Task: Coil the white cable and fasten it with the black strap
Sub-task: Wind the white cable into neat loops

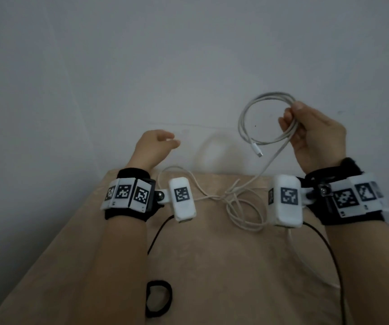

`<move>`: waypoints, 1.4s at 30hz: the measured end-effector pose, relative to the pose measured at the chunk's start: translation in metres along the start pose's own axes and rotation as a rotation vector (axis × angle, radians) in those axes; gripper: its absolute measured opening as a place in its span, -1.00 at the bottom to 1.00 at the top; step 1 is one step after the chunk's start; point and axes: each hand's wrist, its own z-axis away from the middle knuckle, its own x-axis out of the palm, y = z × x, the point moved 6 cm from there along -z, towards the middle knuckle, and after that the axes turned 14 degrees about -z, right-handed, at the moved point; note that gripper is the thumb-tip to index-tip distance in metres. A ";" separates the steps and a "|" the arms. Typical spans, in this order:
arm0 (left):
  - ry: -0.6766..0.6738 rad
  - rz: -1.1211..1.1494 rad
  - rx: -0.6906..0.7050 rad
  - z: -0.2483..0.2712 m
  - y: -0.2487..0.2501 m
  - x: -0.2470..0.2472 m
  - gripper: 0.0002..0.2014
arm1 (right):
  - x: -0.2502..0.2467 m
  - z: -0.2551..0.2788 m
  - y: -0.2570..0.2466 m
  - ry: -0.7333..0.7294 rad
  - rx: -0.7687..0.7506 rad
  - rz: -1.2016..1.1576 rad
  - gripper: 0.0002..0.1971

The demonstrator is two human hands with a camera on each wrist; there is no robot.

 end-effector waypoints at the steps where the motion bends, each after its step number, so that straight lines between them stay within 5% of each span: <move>1: -0.011 0.023 0.076 0.003 0.012 0.001 -0.69 | 0.006 0.003 0.004 -0.034 0.019 0.022 -0.95; 6: -0.403 0.387 0.267 0.035 0.073 0.035 -0.75 | 0.038 0.022 0.023 -0.222 0.099 0.163 -0.93; 17: -0.456 0.341 0.296 0.044 0.082 0.024 -0.57 | 0.065 0.049 0.046 -0.498 0.216 0.322 -0.85; 21: -0.314 0.445 0.239 0.033 0.068 0.005 -0.58 | 0.061 0.052 0.063 -0.506 0.360 0.388 -0.62; 24: -0.137 0.538 0.164 0.025 0.052 -0.020 -0.59 | 0.046 0.061 0.089 -0.685 0.511 0.703 -0.44; 27: -0.043 0.559 0.147 0.023 0.042 -0.035 -0.59 | 0.026 0.069 0.113 -0.831 0.636 1.024 -0.47; 31: -0.040 0.548 0.155 0.024 0.040 -0.037 -0.59 | 0.019 0.060 0.115 -0.753 0.554 1.056 -0.53; 36: -0.100 0.583 0.177 0.025 0.045 -0.033 -0.59 | -0.002 0.044 0.111 -0.262 0.527 0.862 -0.92; 42: -0.170 0.587 0.214 0.027 0.049 -0.028 -0.58 | -0.019 0.055 0.130 -0.222 0.684 0.938 -0.76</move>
